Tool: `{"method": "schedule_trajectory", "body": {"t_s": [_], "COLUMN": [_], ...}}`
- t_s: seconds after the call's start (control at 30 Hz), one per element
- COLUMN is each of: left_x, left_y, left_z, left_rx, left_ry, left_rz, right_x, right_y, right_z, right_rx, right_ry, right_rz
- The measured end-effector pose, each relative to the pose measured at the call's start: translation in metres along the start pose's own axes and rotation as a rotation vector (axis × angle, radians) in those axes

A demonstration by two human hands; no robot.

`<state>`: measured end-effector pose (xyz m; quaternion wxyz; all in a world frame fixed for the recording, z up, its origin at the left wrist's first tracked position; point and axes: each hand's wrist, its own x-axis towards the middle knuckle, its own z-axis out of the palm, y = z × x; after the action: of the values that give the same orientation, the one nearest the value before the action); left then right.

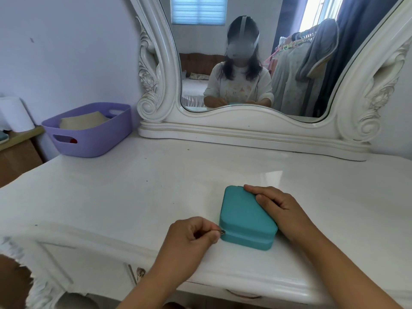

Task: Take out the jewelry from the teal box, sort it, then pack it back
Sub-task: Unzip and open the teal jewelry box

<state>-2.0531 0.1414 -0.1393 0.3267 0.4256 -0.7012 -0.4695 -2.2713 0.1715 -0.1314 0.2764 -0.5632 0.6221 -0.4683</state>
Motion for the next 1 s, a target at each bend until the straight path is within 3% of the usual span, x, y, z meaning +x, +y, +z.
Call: {"method": "schedule_trajectory", "body": {"t_s": [0.13, 0.23, 0.33, 0.5, 0.67, 0.9, 1.0], "left_x": [0.002, 0.003, 0.002, -0.001, 0.003, 0.012, 0.028], "left_y": [-0.001, -0.005, -0.008, -0.006, -0.009, -0.009, -0.003], "left_z": [0.002, 0.005, 0.009, 0.032, 0.040, 0.022, 0.019], "left_rx": [0.144, 0.200, 0.208, 0.140, 0.097, 0.205, 0.275], "left_ry": [0.076, 0.120, 0.141, 0.123, 0.083, -0.024, -0.110], "left_rz": [0.082, 0.150, 0.150, 0.224, 0.232, 0.416, 0.404], "right_x": [-0.006, -0.019, -0.027, -0.028, -0.029, -0.044, -0.048], "right_y": [-0.002, -0.003, -0.001, -0.001, -0.001, -0.001, -0.001], "right_z": [0.003, -0.001, -0.005, 0.011, 0.008, 0.011, 0.014], "right_rx": [-0.024, 0.085, -0.053, -0.171, -0.098, -0.032, -0.052], "right_ry": [0.122, -0.062, -0.224, -0.117, -0.095, 0.059, 0.062], "right_rz": [-0.012, 0.047, 0.052, -0.011, 0.027, -0.010, -0.019]}}
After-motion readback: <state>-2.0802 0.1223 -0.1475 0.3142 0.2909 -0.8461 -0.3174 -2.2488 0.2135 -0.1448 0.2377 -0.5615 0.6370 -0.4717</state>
